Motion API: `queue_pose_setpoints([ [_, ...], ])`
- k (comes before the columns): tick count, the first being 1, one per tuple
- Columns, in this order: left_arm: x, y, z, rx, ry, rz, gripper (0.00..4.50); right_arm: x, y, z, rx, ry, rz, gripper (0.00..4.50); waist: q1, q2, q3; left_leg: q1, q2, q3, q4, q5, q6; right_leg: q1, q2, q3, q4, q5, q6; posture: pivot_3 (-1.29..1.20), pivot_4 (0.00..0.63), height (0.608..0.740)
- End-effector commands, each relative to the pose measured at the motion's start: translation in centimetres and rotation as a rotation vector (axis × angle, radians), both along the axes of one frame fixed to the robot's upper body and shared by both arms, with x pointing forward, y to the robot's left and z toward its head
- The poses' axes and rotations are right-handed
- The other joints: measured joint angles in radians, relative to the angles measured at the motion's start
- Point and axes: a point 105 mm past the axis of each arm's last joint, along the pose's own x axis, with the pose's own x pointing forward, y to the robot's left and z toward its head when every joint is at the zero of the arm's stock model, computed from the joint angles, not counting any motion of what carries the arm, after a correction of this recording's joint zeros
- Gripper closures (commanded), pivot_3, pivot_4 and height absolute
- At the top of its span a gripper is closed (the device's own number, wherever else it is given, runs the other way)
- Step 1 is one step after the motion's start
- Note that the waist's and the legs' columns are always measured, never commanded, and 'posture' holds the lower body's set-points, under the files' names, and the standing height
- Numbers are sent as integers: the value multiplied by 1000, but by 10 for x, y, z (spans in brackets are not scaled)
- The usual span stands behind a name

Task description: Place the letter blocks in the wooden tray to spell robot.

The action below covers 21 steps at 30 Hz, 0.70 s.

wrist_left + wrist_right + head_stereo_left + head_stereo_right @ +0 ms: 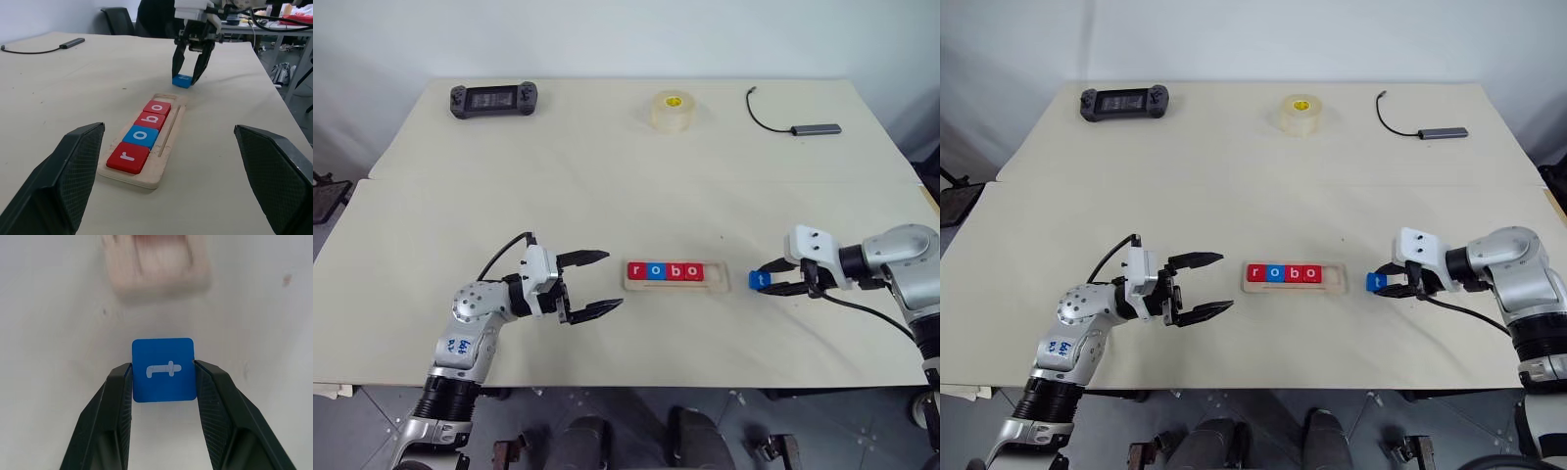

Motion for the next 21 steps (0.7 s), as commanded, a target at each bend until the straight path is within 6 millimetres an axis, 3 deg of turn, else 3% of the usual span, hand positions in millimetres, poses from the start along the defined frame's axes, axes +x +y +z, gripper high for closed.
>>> queue_pose_setpoints([
  [1, 0, -1, 7, -12, -36, -4, 0, 1, 21, 20, 35, -28, 50, 3027, 1, 0, 0, 0, 0, 0, 0, 0, 0, 0, 0, 0, 0, 0, 0, 0, 150, 740],
  [14, -3, -2, 6, -18, -40, 9, 0, 13, 59, 5, 67, 13, 68, 3027, 1, 0, 0, -1, 0, -1, 0, 0, 0, 0, 0, -1, 0, 0, 0, 0, 150, 740],
  [21, -4, -2, 6, -20, -40, 14, 0, 15, 51, 1, 38, 16, 53, 772, 2, 0, 0, -1, -1, -1, 0, 0, 0, 0, 0, -2, 0, 0, 0, 0, 150, 740],
])
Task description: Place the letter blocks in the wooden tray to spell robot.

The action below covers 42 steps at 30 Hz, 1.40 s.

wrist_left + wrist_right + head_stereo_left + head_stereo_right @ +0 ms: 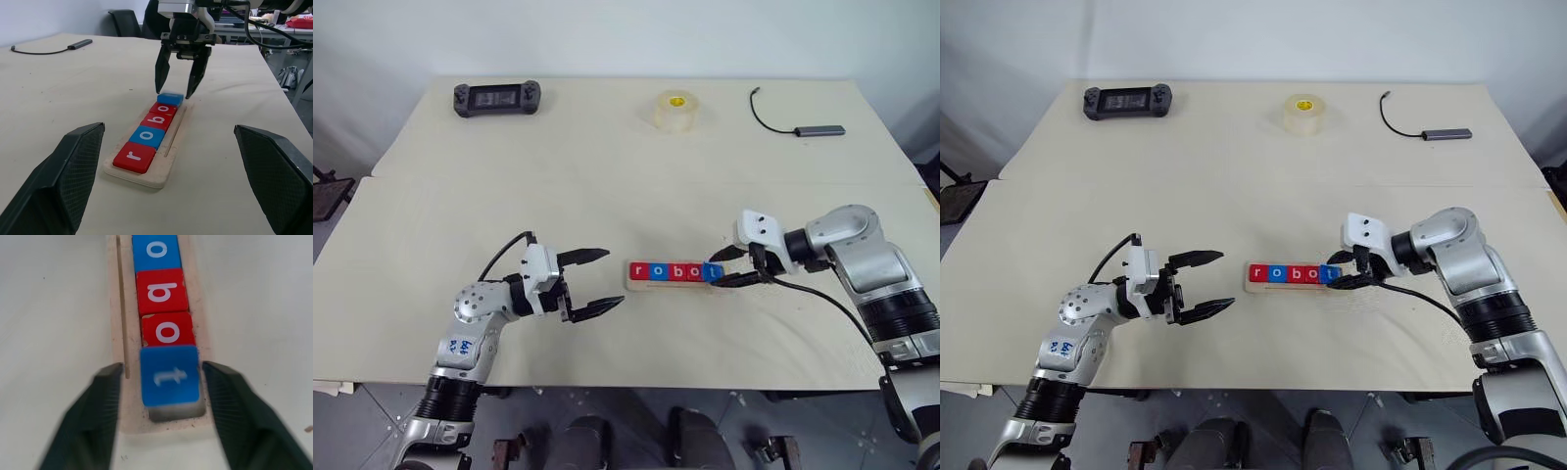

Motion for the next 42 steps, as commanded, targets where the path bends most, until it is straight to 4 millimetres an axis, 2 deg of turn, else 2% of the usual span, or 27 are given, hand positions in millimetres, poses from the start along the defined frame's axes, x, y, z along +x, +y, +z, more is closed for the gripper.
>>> queue_pose_setpoints([
  [1, -4, -1, 8, -6, -45, -6, 0, 3, -6, 10, -6, -34, -11, 417, -1, 0, 0, 0, 0, 0, 0, 0, 0, 0, 0, 0, 0, 0, 0, 0, 150, 740],
  [2, -4, -1, 8, -6, -45, -6, 0, 3, -7, 11, -7, -38, -13, 109, -2, 0, 0, 0, 0, 0, 0, 0, 0, 0, 0, 0, 0, 0, 0, 0, 150, 740],
  [3, -5, -2, 8, -7, -44, -6, 0, 3, -8, 12, -5, -42, -14, 47, -2, 0, 0, 0, 0, 0, 0, 0, 0, 0, 0, 0, 0, 0, 0, 0, 150, 740],
  [10, -4, -3, 7, -8, -44, -11, 0, -5, 8, 33, 87, -57, 31, 47, -2, 0, 0, 0, 0, 0, 0, 0, 0, 0, 0, 0, 0, 0, 0, 0, 150, 740],
  [11, -3, -3, 7, -9, -44, -12, 0, -5, 11, 36, 105, -68, 30, 216, -2, 0, 0, 0, 0, 0, 0, 0, 0, 0, 0, 0, 0, 0, 0, 0, 150, 740],
  [13, -3, -3, 7, -9, -44, -13, 0, -4, 13, 39, 119, -66, 17, 602, -1, 0, 0, 0, 0, 0, 0, 0, 0, 0, 0, 0, 0, 0, 0, 0, 150, 740],
  [17, -3, -5, 7, -11, -43, -15, 0, 1, 15, 34, 117, -73, -13, 1977, 0, 0, 0, 0, 0, 0, 0, 0, 0, 0, 0, 0, 0, 0, 0, 0, 150, 740],
  [24, -3, -5, 7, -15, -42, -13, 0, 5, 17, 14, 106, -64, -33, 4390, -1, 0, 0, 0, 0, 0, 0, 0, 0, 0, 0, 0, 0, 0, 0, 0, 150, 740],
  [29, -3, -5, 8, -15, -45, -11, 0, 0, 13, 7, 97, -31, -31, 4456, -2, 0, 0, 0, 0, 0, 0, 0, 0, 0, 0, 0, 0, 0, 0, 0, 150, 740],
  [39, -2, -7, 8, -13, -44, -19, 0, -7, 0, 6, 86, -14, -46, 4456, -1, 0, 0, 0, 0, 0, 0, 0, 0, 0, 0, 0, 0, 0, 0, 0, 150, 740],
  [42, -2, -7, 9, -14, -45, -21, 0, -12, 5, 20, 143, -39, -23, 4456, -1, 0, 0, 0, 0, 0, 0, 0, 0, 0, 0, 0, 0, 0, 0, 0, 150, 740],
])
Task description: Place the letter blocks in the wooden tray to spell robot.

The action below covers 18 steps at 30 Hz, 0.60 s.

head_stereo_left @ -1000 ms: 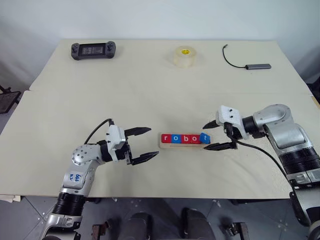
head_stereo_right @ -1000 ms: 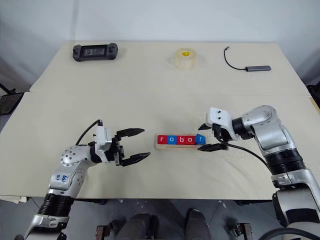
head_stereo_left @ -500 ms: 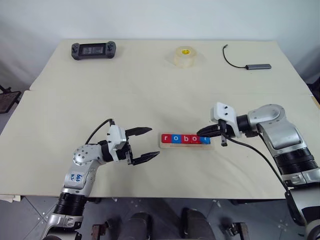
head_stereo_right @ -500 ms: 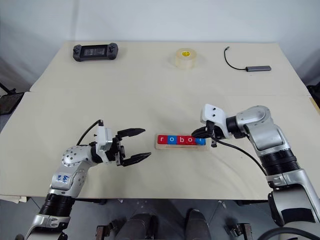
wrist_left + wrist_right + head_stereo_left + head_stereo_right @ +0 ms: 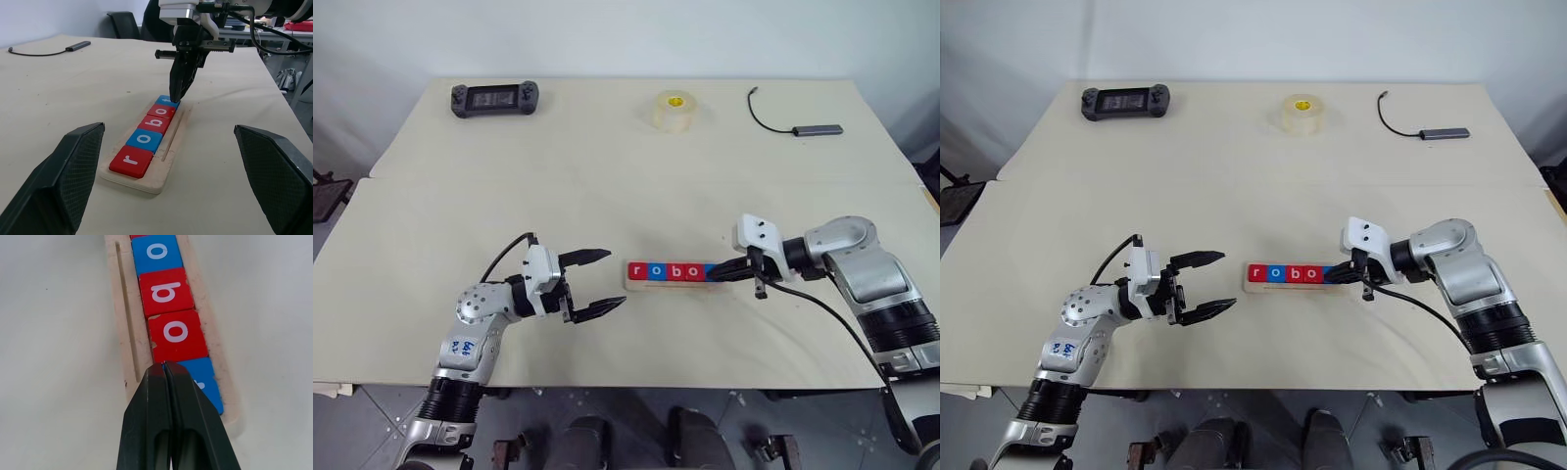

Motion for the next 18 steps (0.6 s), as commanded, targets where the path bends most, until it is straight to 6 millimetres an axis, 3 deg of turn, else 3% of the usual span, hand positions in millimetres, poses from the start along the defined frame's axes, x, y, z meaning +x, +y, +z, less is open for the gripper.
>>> queue_pose_setpoints([
  [1, -2, -3, 8, -2, -42, -15, 0, -7, 4, 33, 97, -87, 28, 4456, 0, 0, 0, 0, 0, 0, 0, 0, 0, 0, 0, 0, 0, 0, 0, 0, 150, 740],
  [6, -3, 3, 7, 8, -38, 0, 0, -18, -14, 44, 187, -173, -15, 4456, 14, 0, 0, 0, 0, -1, 0, 0, 0, 1, 0, -1, 0, 0, 0, 0, 150, 740],
  [9, -3, 13, 4, 27, -28, 28, 0, -34, -23, 55, 370, -206, -16, 4456, 24, 0, 0, 0, 0, -1, 0, 0, 0, 1, 0, -1, -2, 0, 0, 0, 150, 740],
  [12, -3, 28, 1, 57, -8, 70, 0, -49, -52, 43, 331, -219, -114, 3871, 27, 0, 0, 0, 0, 0, 0, 0, 0, 1, 0, -1, -2, 0, 0, 0, 150, 740],
  [18, -1, 53, 0, 115, 16, 126, 0, -62, -101, 32, 326, -245, -301, 1795, 25, 0, 0, 1, 0, 1, 0, 0, 0, 2, 0, 0, 0, 0, 0, 0, 150, 740],
])
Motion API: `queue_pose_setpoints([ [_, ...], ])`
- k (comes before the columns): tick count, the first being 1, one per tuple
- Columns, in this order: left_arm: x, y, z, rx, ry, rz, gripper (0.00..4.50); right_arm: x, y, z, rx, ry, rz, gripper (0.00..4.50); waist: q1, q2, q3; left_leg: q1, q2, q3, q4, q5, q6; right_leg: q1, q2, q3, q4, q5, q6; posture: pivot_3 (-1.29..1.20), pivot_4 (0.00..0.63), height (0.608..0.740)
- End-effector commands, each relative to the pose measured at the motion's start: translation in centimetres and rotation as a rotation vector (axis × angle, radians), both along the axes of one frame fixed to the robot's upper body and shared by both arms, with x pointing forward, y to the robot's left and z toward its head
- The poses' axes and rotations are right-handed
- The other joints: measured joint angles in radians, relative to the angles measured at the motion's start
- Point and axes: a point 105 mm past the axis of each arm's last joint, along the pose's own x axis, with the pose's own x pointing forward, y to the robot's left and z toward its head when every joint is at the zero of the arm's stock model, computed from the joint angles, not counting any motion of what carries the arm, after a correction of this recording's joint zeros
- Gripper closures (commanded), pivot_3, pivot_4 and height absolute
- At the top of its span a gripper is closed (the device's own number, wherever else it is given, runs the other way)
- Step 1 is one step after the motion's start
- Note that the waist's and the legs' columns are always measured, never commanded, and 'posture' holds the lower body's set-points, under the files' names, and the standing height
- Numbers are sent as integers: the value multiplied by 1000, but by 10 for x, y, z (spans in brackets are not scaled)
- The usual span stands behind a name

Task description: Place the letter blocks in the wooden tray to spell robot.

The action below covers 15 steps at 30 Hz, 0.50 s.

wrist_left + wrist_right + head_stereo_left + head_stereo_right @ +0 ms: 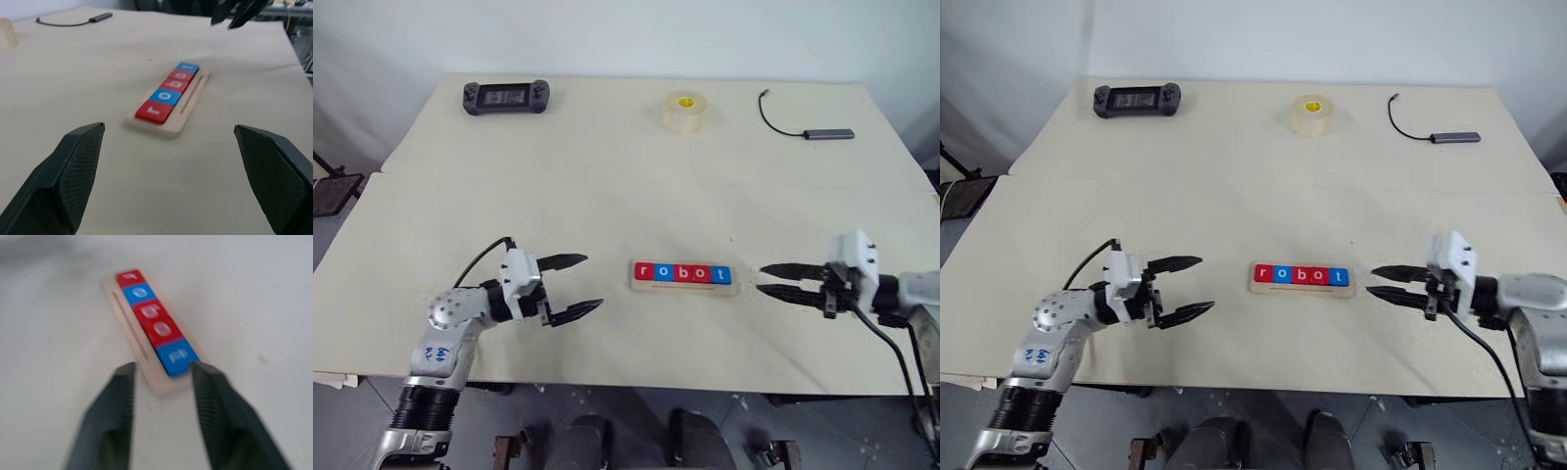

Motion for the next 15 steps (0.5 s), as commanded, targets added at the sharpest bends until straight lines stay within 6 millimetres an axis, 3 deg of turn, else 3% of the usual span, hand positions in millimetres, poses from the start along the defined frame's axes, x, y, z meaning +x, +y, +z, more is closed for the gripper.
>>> queue_pose_setpoints([
  [1, 1, 13, 9, 18, -30, 26, 0, -2, -29, 13, -6, -85, -96, 1408, -1, 0, 0, 0, 0, 0, 0, 0, 0, 0, 0, 0, 0, 0, 0, 0, 150, 740],
  [5, 3, 17, 14, 21, -36, 36, 0, -5, -32, 13, -12, -101, -89, 23, -4, 0, 0, 1, 1, 1, 0, 0, 0, 0, 0, 1, 1, 0, 0, 0, 150, 740],
  [15, 6, 22, 13, 27, -65, 78, 0, -6, -19, 7, 1, -109, -64, 23, -1, 0, 0, 1, 1, 1, 0, 0, 0, 0, 0, 1, 1, 0, 0, 0, 150, 740],
])
